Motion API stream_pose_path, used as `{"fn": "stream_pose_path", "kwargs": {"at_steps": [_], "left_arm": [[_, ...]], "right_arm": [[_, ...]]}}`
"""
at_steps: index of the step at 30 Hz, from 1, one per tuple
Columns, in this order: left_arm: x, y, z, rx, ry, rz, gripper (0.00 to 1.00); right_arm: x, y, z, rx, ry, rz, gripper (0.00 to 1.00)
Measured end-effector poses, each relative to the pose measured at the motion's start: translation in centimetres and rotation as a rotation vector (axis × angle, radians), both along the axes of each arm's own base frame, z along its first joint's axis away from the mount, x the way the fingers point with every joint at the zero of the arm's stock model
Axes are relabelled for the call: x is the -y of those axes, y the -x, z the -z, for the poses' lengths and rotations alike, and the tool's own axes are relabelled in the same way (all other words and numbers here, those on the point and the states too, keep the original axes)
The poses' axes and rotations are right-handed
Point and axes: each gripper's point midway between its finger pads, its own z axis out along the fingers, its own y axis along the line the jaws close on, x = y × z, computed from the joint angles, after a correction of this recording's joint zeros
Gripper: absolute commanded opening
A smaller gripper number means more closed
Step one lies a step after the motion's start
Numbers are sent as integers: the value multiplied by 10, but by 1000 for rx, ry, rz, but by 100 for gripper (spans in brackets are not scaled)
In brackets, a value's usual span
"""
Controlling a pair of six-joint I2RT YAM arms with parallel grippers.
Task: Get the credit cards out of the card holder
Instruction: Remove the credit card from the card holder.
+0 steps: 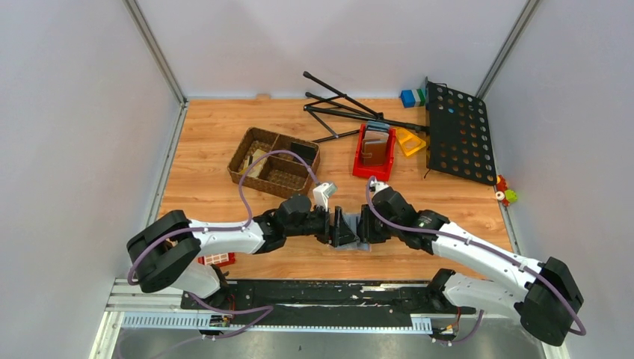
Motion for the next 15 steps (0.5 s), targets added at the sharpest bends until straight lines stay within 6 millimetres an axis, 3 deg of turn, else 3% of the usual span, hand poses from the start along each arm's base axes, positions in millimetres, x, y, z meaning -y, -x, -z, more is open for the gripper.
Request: {"fn": "stream_pose_path", "kwargs": {"at_steps": [6,9,12,15], "left_arm": [[-1,-6,8,0,-53,-27,56],[-1,-6,9,-2,-59,-34,58],[-2,-6,9,-4,-42,-36,72],[-5,-4,12,-25,-20,-37,70]], "right_arm": [[9,-6,2,23,55,43,4],[15,-8,4,31,82,63,4],[20,-8,6,30,105,73,4],[25,-6,7,27,123,80,4]]}}
